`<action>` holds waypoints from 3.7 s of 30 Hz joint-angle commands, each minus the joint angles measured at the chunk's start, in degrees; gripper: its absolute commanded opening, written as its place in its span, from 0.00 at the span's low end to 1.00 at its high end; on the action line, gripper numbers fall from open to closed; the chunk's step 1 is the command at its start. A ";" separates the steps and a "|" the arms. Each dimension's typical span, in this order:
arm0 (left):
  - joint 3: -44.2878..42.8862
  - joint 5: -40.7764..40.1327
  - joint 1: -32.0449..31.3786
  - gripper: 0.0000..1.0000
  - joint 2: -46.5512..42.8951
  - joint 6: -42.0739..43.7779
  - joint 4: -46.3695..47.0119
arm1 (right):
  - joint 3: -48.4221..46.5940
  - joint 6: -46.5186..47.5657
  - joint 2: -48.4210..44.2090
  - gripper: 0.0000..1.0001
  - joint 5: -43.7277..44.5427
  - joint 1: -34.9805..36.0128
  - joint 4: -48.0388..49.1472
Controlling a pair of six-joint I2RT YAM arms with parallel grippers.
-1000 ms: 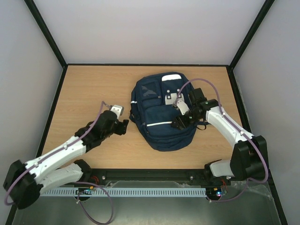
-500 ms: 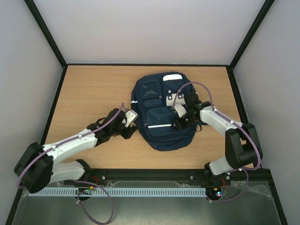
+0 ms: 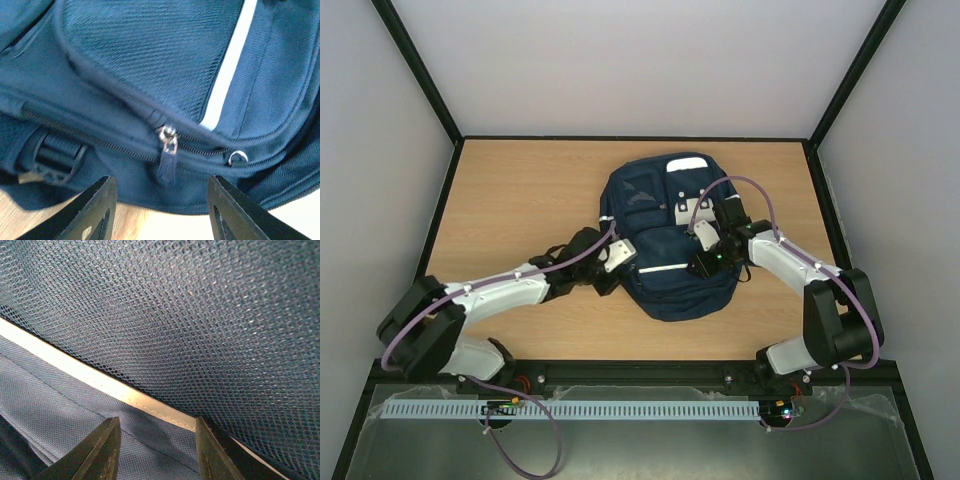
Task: Pack the student bag
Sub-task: Zip the student bag at the center of the board.
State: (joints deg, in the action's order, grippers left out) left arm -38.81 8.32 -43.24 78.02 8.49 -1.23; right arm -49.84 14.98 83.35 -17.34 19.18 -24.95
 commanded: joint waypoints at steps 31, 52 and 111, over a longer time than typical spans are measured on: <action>-4.15 -14.71 -5.38 0.04 8.57 4.36 2.80 | 2.13 -0.34 -0.27 0.43 3.72 -0.80 0.28; -6.23 -14.24 -6.69 0.05 10.74 1.81 1.37 | 1.92 -0.56 -0.96 0.43 3.63 -1.03 -0.05; -34.58 -6.12 -25.18 0.16 30.07 -4.44 -12.82 | -14.60 -1.81 9.59 0.26 -11.65 -4.06 -7.20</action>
State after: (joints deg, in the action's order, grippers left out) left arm -69.41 -2.55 -66.83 107.59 2.70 -16.62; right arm -62.15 12.16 94.80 -29.39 17.26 -26.81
